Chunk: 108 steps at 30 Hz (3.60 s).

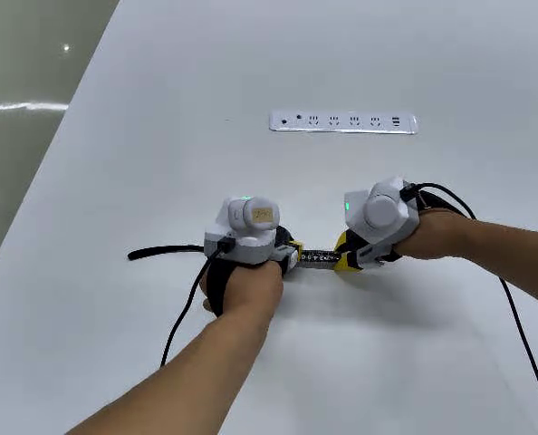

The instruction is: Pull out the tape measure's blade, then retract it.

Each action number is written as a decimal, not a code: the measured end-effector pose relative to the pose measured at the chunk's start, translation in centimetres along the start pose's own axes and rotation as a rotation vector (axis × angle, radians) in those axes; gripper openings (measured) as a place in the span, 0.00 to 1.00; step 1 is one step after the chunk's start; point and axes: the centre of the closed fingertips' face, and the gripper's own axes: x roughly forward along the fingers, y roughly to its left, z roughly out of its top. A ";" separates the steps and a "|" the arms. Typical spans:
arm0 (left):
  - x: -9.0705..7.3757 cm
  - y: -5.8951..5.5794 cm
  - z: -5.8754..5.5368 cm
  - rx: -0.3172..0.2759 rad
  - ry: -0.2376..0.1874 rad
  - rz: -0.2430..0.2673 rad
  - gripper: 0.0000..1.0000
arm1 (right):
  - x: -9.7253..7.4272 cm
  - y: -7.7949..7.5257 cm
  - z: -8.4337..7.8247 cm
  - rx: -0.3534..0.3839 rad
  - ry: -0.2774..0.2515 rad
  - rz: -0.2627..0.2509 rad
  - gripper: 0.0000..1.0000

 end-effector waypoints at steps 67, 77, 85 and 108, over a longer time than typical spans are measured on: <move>0.1 0.1 0.1 0.020 -0.010 -0.006 0.60 | 2.8 -0.1 4.7 -0.061 -0.080 -0.020 0.13; 0.1 0.1 0.2 0.017 -0.010 -0.007 0.60 | 2.7 -0.2 5.0 -0.074 -0.082 -0.023 0.13; 0.0 0.1 0.1 0.013 -0.013 -0.009 0.60 | 2.8 -0.1 5.2 -0.104 -0.081 -0.024 0.13; 0.1 0.1 0.4 0.015 -0.038 -0.005 0.63 | 2.7 -0.1 5.1 -0.132 -0.066 -0.043 0.14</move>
